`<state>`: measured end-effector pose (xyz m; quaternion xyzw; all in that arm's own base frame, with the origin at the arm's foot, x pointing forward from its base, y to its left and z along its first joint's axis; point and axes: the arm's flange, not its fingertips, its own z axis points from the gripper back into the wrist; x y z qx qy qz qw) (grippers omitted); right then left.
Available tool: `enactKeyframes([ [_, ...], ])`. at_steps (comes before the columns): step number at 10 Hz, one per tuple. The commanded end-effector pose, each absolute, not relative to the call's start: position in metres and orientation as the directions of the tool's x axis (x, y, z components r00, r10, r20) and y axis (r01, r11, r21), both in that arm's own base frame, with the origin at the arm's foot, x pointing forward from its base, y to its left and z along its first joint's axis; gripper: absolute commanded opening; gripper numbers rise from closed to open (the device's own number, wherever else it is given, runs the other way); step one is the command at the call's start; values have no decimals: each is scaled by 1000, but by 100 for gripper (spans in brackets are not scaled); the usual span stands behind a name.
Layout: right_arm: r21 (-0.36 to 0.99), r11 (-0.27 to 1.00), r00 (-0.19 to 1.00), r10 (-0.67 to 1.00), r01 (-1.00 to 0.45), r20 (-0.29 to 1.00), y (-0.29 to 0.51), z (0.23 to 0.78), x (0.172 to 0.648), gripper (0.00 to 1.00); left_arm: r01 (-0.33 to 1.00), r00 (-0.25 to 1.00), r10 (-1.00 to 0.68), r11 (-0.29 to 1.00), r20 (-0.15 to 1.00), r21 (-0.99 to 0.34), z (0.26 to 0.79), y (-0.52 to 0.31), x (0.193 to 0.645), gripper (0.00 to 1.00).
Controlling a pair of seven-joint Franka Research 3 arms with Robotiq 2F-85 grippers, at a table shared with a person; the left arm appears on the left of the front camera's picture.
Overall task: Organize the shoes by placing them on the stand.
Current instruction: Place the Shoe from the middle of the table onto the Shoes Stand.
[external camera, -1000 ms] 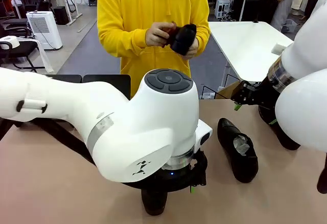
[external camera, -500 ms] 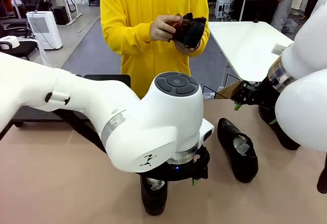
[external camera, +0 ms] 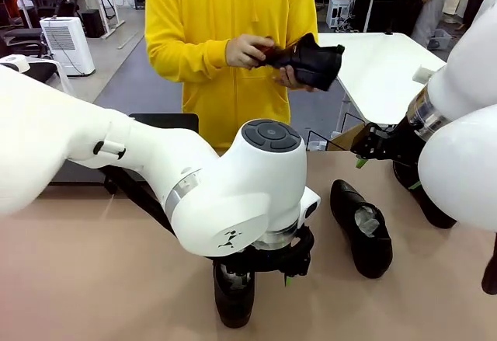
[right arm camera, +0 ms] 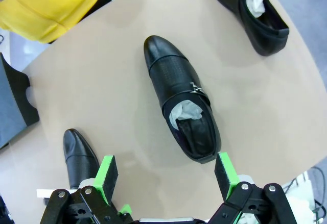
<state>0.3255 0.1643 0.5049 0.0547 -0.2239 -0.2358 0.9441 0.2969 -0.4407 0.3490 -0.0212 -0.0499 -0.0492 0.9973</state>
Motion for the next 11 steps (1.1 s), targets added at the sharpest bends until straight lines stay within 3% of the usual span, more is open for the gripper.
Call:
enactKeyframes([
  [1,232,884,793,-466,406,392,163,506,329,100,91,992,-88,995,94,-30,353,-442,298,50],
  [3,232,884,793,-466,406,392,163,506,329,100,84,993,-85,996,85,19,349,-434,298,13],
  [4,232,884,793,-466,406,392,163,506,329,100,73,994,-75,997,84,32,346,-430,299,0],
  [9,232,884,793,-466,406,392,163,506,329,100,68,996,-71,996,55,53,339,-421,302,0],
  [11,232,884,793,-466,406,392,163,506,329,100,160,987,-159,985,22,-58,366,-413,287,0],
])
